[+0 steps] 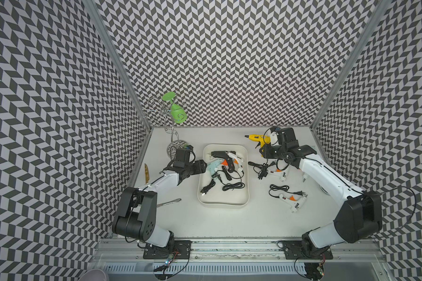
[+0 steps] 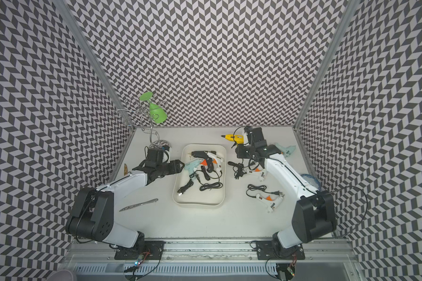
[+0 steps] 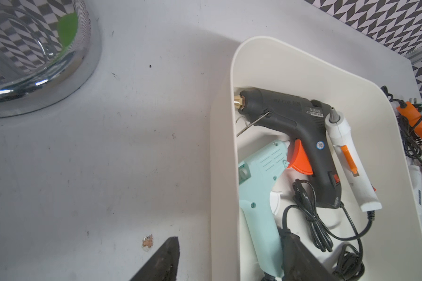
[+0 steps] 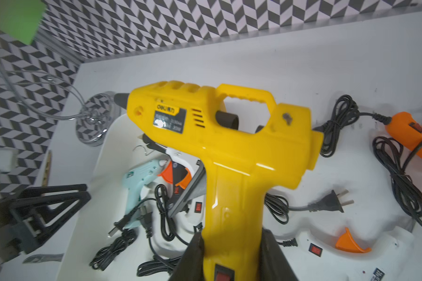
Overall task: Put the hot melt glue gun into the storage box
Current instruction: Pick up the hot melt adhesive gun from the center of the board, then place the hot melt adhesive gun in the storage box.
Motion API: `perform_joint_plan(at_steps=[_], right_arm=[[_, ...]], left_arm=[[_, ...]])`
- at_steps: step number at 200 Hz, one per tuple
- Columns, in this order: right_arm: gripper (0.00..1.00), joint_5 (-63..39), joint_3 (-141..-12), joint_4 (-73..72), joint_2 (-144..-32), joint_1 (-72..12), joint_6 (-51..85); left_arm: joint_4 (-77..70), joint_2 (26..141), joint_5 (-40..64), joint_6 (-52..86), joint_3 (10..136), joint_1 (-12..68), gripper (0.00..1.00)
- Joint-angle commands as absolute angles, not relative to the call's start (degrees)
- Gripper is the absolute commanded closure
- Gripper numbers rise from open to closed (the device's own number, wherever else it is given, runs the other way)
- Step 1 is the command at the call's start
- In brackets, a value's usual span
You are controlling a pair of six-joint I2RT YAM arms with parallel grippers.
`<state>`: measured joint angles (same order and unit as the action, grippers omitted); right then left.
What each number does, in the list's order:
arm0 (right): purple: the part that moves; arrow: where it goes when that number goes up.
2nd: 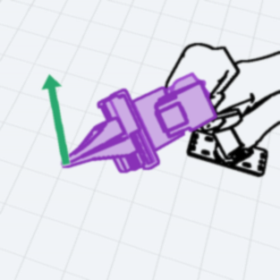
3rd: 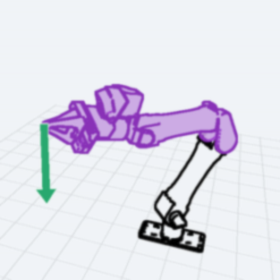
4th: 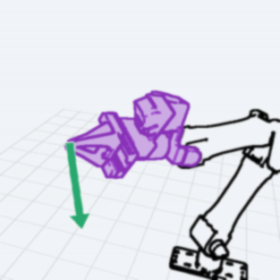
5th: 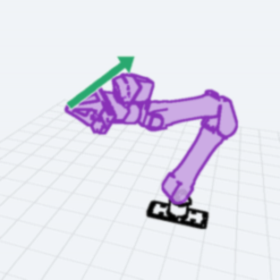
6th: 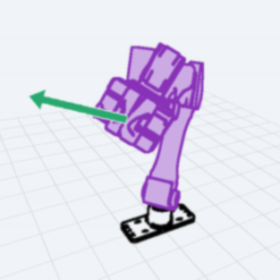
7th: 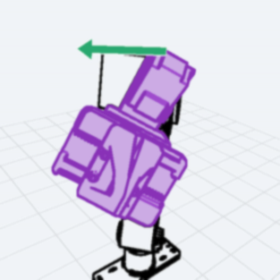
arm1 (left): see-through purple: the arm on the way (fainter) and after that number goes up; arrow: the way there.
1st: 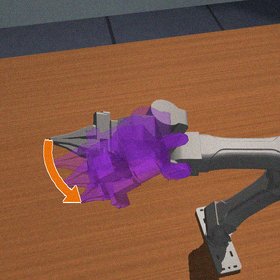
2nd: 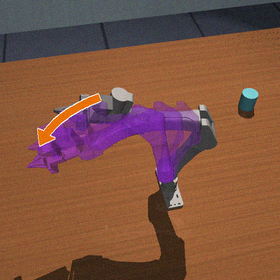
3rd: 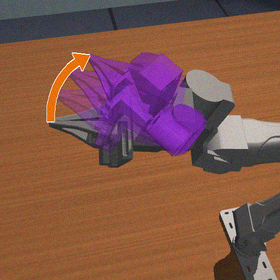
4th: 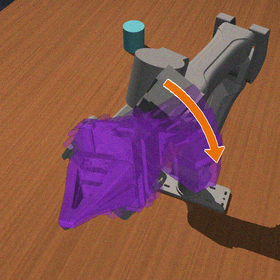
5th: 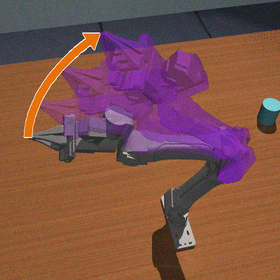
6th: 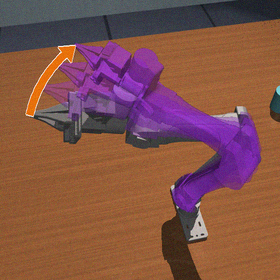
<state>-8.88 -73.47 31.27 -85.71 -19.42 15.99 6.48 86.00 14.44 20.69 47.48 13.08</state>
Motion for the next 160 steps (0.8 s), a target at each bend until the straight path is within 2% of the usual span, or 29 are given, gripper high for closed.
perform_joint_plan(at_steps=[1,47,82,160], right_arm=[[0.9,-14.6,-76.42,28.83,-82.45,-20.45,17.09],[0.89,-18.18,-80.45,28.81,-81.01,-28.52,19.99],[0.89,-18.2,-76.13,19.74,-81.86,-33.97,23.4],[0.89,-20.17,-71.32,9.52,-97.63,-37.34,22.46]], left_arm=[[5.03,83.34,13.38,20.92,48.43,12.88,0.28],[5.05,80.82,13.14,18.69,50.58,12.1,0.25],[6.59,80.2,13.52,18.11,52.82,9.61,0.25],[7.15,78.52,13.49,18.02,50.83,8.45,0.24]])
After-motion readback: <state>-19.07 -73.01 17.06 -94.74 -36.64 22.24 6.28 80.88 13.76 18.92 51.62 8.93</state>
